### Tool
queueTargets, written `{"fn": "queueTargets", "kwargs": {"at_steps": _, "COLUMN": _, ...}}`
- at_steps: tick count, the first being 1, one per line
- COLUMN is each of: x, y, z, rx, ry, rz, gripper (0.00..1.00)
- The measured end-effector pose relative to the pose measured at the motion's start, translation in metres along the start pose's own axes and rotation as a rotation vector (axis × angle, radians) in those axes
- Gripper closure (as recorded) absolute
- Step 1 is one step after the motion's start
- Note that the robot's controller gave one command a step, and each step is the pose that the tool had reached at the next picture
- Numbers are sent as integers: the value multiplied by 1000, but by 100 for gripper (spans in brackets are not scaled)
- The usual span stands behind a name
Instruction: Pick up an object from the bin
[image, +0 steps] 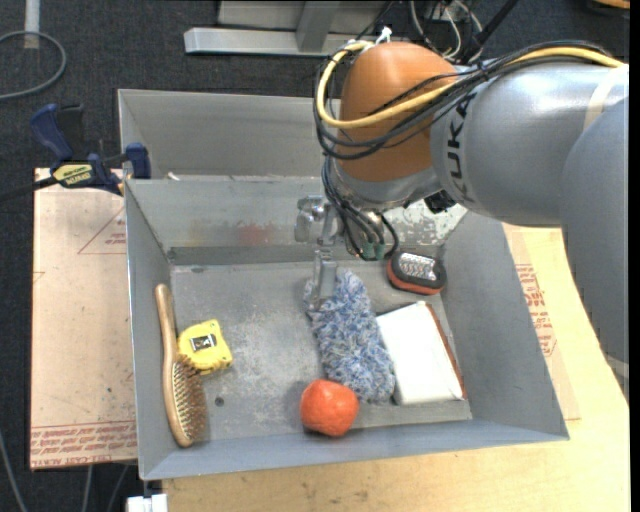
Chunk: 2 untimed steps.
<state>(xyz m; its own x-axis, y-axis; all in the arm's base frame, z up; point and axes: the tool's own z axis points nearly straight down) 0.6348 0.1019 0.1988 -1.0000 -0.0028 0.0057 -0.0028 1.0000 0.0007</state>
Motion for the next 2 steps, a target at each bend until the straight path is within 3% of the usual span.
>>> {"fn": "queueTargets", "kwargs": {"at_steps": 1, "x": -2, "y": 0, "z": -5, "rx": -1, "ry": -8, "rz": 2, "gripper": 0}}
{"fn": "queueTargets", "kwargs": {"at_steps": 2, "x": 17, "y": -16, "z": 20, "rx": -4, "ry": -18, "rz": -12, "gripper": 0}}
